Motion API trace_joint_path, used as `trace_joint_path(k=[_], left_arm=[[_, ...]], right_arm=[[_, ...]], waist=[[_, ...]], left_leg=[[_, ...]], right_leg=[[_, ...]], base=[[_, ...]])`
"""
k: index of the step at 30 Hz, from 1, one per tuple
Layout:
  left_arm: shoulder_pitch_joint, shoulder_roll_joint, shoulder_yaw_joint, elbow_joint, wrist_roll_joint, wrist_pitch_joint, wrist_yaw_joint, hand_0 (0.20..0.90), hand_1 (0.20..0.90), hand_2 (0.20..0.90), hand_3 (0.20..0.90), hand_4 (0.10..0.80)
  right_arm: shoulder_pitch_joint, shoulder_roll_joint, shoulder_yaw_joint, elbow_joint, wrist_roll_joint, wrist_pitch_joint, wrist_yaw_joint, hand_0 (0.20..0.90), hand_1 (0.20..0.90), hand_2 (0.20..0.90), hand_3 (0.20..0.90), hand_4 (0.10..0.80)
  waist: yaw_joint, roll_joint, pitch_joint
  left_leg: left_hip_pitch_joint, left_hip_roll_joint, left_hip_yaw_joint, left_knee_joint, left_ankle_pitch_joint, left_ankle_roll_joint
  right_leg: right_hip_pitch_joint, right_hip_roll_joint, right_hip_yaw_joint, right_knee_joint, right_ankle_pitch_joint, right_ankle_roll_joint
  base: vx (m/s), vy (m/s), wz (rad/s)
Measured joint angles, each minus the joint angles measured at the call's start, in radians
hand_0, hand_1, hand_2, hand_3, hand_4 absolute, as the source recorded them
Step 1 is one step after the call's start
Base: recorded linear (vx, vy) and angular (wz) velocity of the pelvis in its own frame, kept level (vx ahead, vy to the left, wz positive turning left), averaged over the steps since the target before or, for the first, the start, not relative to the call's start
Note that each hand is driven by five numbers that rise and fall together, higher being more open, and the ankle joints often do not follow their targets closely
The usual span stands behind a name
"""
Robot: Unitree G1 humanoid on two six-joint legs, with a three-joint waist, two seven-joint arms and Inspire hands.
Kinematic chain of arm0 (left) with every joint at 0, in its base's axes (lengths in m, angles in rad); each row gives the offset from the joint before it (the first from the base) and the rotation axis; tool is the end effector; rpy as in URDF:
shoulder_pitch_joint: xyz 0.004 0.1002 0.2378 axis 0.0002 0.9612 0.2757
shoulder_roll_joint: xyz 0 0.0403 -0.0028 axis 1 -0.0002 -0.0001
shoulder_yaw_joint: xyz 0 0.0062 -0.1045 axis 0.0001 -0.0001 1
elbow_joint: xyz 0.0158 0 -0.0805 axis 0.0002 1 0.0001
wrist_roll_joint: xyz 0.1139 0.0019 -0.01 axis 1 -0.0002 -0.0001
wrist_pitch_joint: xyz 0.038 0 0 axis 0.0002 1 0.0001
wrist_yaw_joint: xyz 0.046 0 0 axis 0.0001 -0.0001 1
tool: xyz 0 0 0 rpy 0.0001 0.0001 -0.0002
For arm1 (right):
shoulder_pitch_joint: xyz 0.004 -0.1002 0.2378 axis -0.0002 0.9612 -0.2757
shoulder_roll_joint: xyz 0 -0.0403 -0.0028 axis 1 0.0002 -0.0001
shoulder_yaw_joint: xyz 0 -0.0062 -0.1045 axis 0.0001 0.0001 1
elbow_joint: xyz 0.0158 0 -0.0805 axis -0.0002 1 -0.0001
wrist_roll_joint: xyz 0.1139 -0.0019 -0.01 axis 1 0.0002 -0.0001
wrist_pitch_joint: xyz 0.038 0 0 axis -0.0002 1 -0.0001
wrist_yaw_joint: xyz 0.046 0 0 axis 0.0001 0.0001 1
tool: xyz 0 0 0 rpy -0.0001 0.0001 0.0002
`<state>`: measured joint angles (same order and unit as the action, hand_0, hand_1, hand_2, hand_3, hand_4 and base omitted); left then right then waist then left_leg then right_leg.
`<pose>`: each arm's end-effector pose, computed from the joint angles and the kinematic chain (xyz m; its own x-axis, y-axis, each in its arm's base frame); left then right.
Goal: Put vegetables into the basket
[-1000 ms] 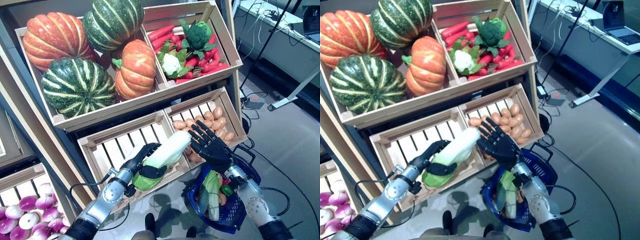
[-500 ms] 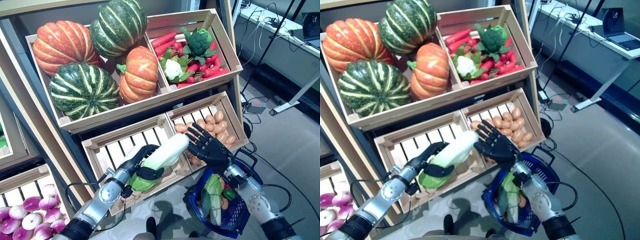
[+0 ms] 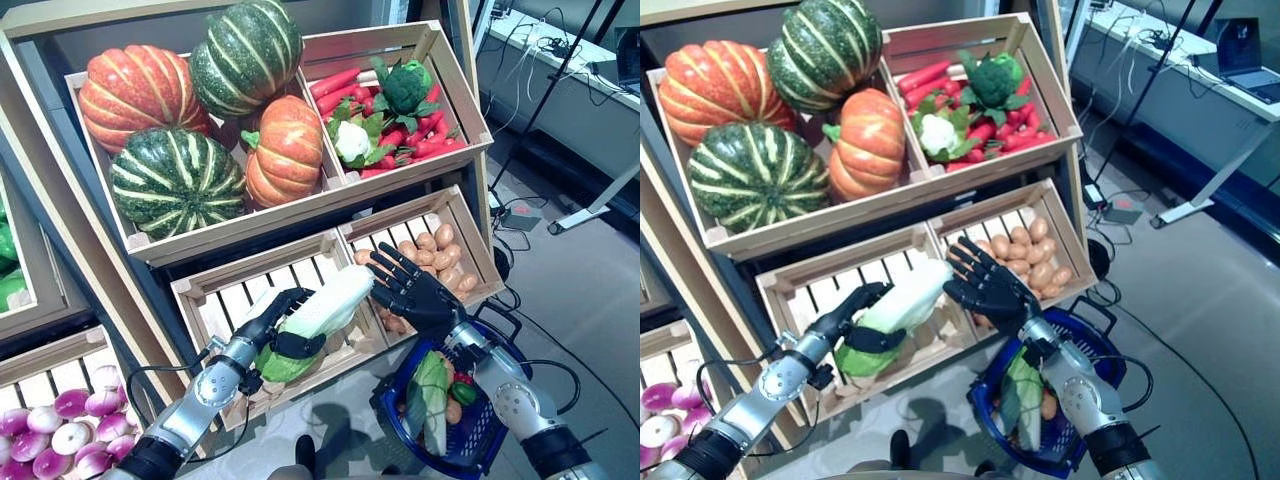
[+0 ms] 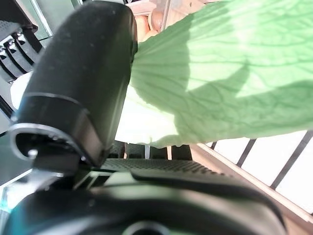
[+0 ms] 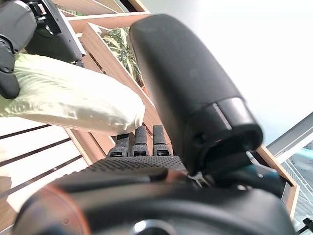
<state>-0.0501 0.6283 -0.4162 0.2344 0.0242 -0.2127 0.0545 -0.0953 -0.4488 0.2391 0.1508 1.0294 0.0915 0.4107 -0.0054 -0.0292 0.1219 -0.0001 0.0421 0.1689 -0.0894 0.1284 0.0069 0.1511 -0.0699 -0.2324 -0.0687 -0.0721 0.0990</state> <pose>0.2068 0.2120 0.0129 0.9391 -0.2912 -0.1823 0.3416 0.7354 0.5853 0.2295 -0.1926 0.0308 0.8440 0.5364 0.0061 -0.4417 0.6885 0.5752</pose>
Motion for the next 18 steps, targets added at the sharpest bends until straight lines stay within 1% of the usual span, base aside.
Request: trace_joint_path(k=[7, 11, 15, 18], left_arm=[[0.028, -0.005, 0.015, -0.020, 0.001, -0.001, 0.016, 0.300, 0.300, 0.300, 0.300, 0.400], [0.044, -0.031, 0.069, -0.034, 0.004, -0.011, 0.055, 0.300, 0.300, 0.300, 0.300, 0.400], [0.043, -0.036, 0.148, -0.069, 0.000, -0.015, 0.104, 0.300, 0.300, 0.300, 0.300, 0.400], [0.038, -0.036, 0.168, -0.079, 0.000, -0.021, 0.129, 0.300, 0.300, 0.300, 0.300, 0.400]], right_arm=[[0.007, -0.012, -0.002, -0.001, -0.001, 0.022, 0.011, 0.900, 0.900, 0.900, 0.900, 0.800], [0.023, -0.012, -0.004, -0.017, -0.002, 0.034, 0.022, 0.900, 0.900, 0.900, 0.900, 0.800], [0.049, -0.011, -0.003, -0.022, -0.003, 0.051, 0.043, 0.900, 0.900, 0.900, 0.900, 0.800], [0.053, -0.011, -0.002, -0.022, -0.004, 0.058, 0.043, 0.900, 0.900, 0.900, 0.900, 0.800]], waist=[[-0.005, 0.000, 0.000], [-0.007, 0.000, 0.000], [-0.007, 0.000, 0.000], [-0.007, 0.000, 0.000]], left_leg=[[0.000, 0.000, 0.000, 0.000, 0.000, 0.000], [-0.001, 0.000, 0.001, 0.000, -0.001, 0.000], [-0.002, 0.000, 0.002, 0.000, -0.002, 0.001], [-0.001, 0.000, 0.002, 0.000, -0.002, 0.001]], right_leg=[[-0.002, 0.000, 0.001, 0.000, 0.000, 0.000], [-0.003, 0.000, 0.002, 0.000, 0.000, 0.000], [-0.004, 0.000, 0.003, -0.001, 0.000, 0.000], [-0.004, 0.000, 0.003, -0.001, 0.000, 0.000]], base=[[0.000, 0.000, 0.00], [0.000, 0.000, 0.00], [0.000, 0.000, 0.00], [0.000, 0.000, 0.00]])
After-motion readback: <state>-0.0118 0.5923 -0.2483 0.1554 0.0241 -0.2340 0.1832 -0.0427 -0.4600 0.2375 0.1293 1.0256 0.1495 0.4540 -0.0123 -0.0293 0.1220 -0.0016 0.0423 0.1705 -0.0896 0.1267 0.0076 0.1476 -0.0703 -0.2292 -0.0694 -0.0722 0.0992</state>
